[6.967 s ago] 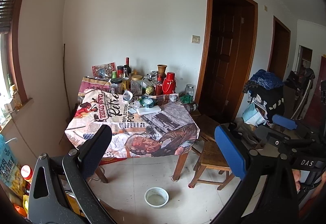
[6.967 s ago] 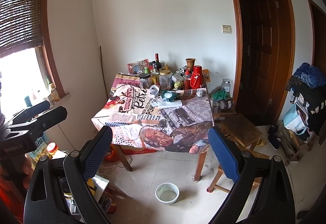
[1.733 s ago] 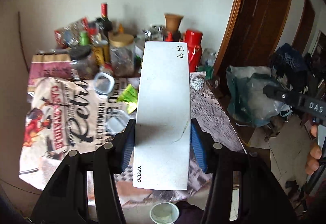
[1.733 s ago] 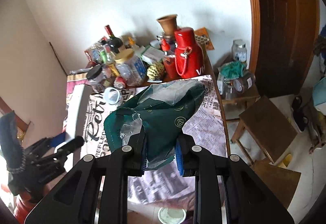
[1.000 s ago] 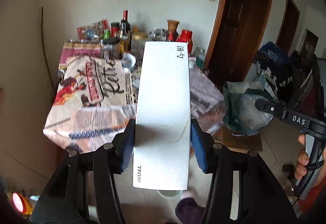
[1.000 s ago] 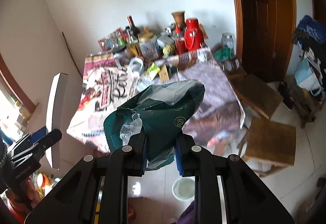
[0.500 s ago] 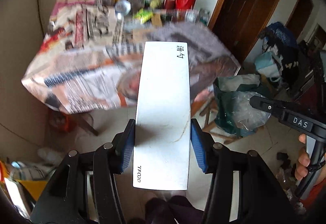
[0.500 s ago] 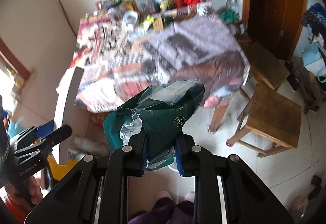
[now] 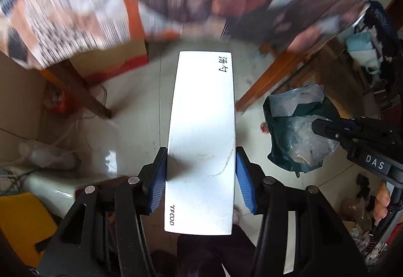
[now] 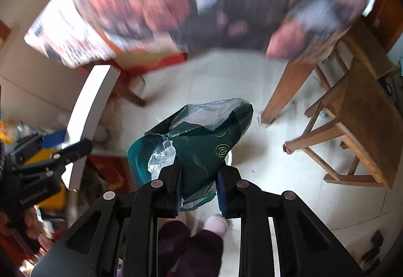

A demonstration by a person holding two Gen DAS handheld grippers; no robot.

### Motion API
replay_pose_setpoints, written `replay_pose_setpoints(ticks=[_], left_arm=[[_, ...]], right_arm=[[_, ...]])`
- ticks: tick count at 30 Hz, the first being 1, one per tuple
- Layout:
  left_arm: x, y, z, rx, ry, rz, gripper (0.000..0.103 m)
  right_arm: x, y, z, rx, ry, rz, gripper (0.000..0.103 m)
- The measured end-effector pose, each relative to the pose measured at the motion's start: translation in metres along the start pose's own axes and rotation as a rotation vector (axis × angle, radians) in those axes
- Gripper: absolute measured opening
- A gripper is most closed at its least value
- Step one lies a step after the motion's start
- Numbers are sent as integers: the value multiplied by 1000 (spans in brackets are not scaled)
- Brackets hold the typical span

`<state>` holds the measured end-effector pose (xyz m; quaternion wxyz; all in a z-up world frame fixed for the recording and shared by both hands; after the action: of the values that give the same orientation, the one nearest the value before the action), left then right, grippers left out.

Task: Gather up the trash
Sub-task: 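Carry the carton with the left tool while the right tool carries the bag to the floor bin, then open the right tool to drop the bag while the left tool drops the carton into the bin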

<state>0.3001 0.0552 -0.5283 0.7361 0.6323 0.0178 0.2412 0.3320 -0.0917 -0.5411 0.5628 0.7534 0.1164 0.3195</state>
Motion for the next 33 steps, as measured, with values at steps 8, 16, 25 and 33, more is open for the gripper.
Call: replay_pose_setpoints(ticks=[8,16,25,33], left_arm=[[-38,-120,-33,28,50,-92,51],[-64,-197,-49,40,63,-139,51],[-80,-250,-62,32,77,-198,51],[-71,-271,-39,-25,90,-233,51]], right_arm=[[-29,-107,16,18,6,-56,20],[-39,-200,15,13,5,-86,20],[-47,-259,20,80,-4,-156,45],[-56,-238,39,81,-52,-149,53]])
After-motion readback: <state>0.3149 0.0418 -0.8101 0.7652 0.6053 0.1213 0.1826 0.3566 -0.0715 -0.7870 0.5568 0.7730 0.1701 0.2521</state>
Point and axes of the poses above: each gripper's, at about its wrist camera, not at the fingertips, and y roughly against the way its jaws point, z to its right, x to its top, the point moved 2 cm from there along -y, roughly the way its jaws point, and after that the axes turned 12 degrees about y, right-handed, at the moved point
